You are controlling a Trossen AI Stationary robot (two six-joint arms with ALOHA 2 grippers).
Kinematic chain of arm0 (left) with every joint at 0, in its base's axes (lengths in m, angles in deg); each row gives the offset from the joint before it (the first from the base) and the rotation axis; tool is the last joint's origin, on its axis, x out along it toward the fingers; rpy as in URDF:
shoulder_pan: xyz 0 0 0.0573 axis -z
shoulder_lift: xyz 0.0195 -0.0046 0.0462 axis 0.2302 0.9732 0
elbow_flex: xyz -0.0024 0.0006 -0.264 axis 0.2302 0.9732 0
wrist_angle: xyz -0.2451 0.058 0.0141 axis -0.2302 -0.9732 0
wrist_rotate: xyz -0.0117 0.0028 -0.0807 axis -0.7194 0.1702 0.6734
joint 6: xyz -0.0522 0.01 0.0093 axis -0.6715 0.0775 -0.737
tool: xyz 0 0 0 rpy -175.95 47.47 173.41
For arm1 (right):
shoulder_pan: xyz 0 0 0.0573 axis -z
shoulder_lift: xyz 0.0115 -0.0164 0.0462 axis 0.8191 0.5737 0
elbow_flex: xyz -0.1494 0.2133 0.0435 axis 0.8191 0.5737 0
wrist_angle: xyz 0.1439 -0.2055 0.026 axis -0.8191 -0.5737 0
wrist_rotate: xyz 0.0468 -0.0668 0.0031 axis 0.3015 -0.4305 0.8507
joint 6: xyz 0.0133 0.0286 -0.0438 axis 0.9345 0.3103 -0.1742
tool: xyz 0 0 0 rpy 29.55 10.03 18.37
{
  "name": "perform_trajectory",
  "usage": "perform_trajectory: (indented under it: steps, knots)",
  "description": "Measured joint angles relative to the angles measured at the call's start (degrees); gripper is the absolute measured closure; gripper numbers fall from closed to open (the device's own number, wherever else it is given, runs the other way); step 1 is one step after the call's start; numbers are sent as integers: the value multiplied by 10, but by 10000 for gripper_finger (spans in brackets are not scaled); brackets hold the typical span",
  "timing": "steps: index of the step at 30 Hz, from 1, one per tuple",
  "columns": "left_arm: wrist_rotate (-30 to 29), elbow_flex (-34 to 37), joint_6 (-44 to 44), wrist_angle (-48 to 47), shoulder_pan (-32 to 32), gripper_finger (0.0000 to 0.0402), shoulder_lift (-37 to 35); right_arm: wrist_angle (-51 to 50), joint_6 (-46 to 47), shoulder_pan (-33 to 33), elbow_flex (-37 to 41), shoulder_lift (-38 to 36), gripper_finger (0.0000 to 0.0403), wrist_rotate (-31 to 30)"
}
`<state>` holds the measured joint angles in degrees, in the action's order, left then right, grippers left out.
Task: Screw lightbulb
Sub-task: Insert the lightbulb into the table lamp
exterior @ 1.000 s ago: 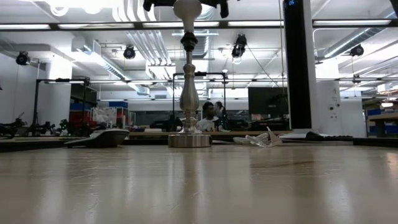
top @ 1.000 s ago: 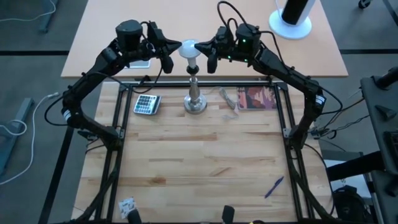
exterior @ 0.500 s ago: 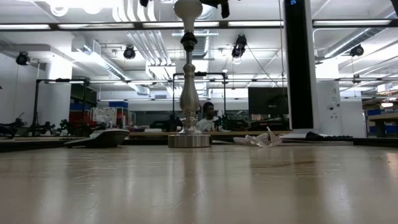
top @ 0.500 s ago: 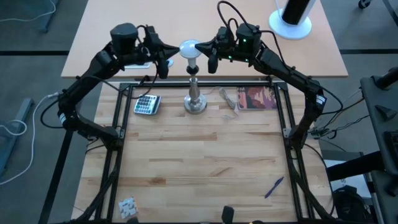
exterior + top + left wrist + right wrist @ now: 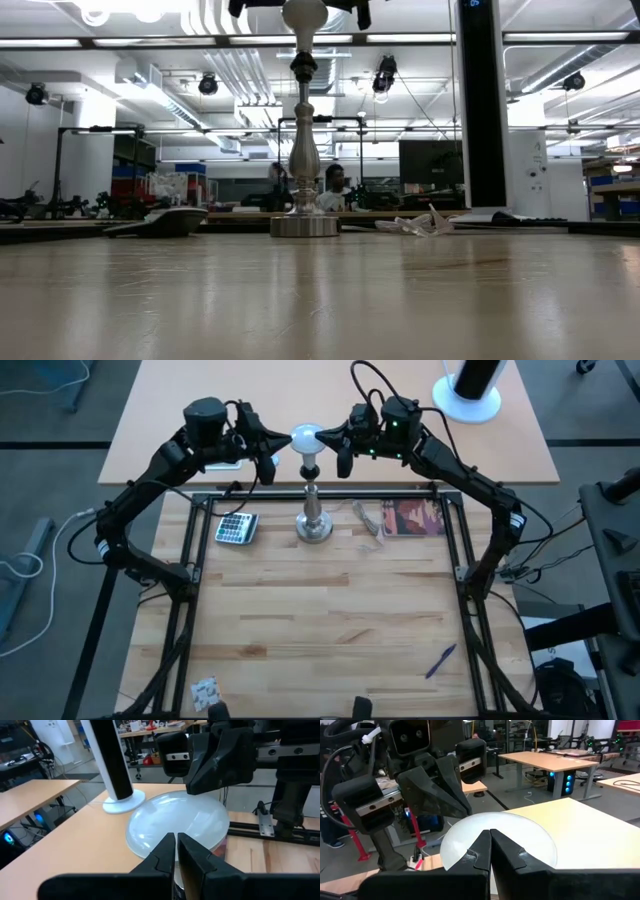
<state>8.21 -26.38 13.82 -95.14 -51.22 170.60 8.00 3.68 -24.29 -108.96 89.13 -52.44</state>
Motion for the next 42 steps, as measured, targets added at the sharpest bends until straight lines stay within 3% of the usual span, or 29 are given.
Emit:
perform_trajectory:
  steps: [8, 21, 28, 42]
  knots:
    - [-35, 0, 1, -5, -1, 390, 1, -1, -4, -16, 1, 0, 403, 17]
    - [-48, -4, 10, -5, -1, 390, -2, 8, 3, -18, 2, 0, 403, -6]
    - [32, -8, 6, 13, -1, 390, -23, 14, 21, -18, 2, 0, 403, -17]
    - [28, -3, 6, 20, 0, 395, 14, 16, 14, -15, 2, -2, 403, -20]
